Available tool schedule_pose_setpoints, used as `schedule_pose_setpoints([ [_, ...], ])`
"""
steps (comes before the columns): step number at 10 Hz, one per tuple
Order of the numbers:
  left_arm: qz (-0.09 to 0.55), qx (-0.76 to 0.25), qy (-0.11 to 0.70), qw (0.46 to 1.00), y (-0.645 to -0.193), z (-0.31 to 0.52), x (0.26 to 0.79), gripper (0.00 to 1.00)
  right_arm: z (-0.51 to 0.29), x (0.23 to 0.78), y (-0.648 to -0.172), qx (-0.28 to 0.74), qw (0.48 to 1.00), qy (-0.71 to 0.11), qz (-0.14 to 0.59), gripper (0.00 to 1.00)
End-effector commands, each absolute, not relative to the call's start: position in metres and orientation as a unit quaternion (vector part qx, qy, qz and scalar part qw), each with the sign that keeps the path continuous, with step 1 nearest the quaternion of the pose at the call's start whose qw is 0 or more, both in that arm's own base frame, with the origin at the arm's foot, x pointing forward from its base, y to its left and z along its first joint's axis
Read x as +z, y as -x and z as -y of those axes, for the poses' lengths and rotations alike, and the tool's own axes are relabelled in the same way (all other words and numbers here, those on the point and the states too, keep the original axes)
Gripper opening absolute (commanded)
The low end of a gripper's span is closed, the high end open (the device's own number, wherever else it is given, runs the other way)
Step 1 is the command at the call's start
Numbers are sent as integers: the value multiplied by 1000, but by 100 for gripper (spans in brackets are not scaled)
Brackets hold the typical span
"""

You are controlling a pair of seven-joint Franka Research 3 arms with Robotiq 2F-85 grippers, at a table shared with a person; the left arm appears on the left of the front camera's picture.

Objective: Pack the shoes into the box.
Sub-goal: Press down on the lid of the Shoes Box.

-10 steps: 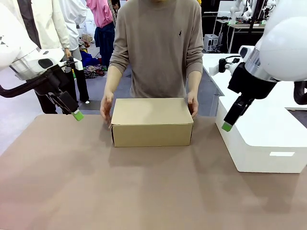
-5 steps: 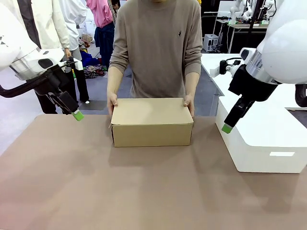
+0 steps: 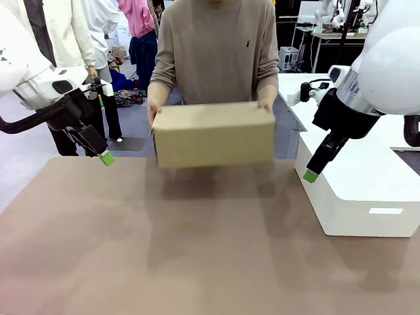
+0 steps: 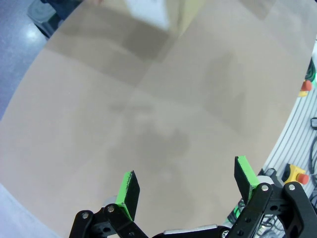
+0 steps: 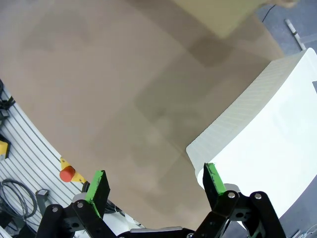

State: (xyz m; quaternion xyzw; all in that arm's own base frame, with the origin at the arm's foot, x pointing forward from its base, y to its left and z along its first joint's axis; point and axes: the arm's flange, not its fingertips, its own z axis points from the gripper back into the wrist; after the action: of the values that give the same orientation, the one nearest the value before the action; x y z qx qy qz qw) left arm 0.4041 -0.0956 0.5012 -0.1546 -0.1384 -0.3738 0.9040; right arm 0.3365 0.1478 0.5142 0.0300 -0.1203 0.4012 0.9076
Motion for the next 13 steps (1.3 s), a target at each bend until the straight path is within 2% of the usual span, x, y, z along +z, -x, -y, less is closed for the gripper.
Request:
schedule_pose_setpoints([
  [1,146,-380,157,900,-402,92,499,100,-148,516,-339,399,909,-25,119,100],
  [13,146,-380,157,900,-402,92,499,100,-148,516,-339,399,909,-25,119,100],
])
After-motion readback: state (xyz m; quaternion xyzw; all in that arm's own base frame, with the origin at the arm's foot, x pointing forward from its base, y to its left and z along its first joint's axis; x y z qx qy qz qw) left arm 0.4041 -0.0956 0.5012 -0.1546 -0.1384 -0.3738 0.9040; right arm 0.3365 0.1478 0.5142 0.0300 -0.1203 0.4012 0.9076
